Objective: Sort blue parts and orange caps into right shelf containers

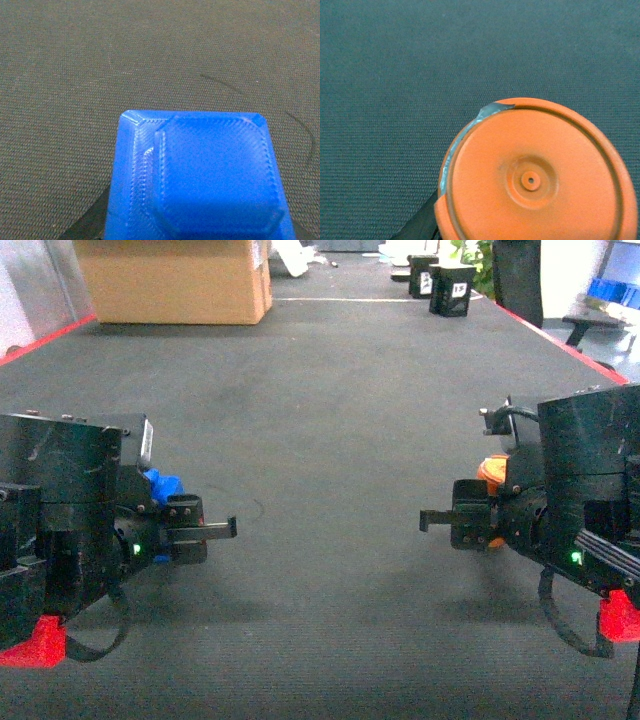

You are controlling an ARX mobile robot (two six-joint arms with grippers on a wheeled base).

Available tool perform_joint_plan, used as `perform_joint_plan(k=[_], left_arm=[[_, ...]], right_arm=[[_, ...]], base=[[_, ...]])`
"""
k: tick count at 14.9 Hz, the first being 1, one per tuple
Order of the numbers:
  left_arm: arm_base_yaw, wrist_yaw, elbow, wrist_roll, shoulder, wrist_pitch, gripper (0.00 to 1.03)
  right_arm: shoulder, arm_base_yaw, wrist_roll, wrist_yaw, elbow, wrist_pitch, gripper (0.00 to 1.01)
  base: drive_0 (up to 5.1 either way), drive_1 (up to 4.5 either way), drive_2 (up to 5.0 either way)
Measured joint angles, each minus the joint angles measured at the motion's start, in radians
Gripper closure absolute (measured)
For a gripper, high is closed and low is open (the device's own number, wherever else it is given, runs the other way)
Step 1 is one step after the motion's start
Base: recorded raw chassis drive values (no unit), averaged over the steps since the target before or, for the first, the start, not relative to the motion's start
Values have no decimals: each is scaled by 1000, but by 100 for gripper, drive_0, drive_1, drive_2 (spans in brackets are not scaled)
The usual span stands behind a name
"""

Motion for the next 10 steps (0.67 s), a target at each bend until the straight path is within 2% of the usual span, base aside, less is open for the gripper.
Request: perform_joint_plan(k=[2,3,4,6,7,9,10], left_arm=[[0,-16,-48,-13,-39,54,60],[0,-37,-90,-21,-87,110,60],[0,-69,-137,-12,-161,169,60],[-5,-130,-214,62,-313,225,60],[-1,-164,-266,106,-430,231,60],[5,-238,-356,169,-687,223,60],[-7,-277,-381,205,-814,203,60]], right_arm=[[-51,0,1,11,-41,30,56],[-108,-1,1,23,-89,68,56],[-184,-3,2,44,-146,104,56],[-334,-26,0,75,-250,130,56],[-451,-36,-16,107,-319,133,56],[-739,-31,-89,191,-430,72,56],[-898,-7,-129,225,-466,25,56]], base=[[0,0,0],[0,0,0],[0,0,0],[0,0,0],[0,0,0],[0,0,0],[0,0,0]])
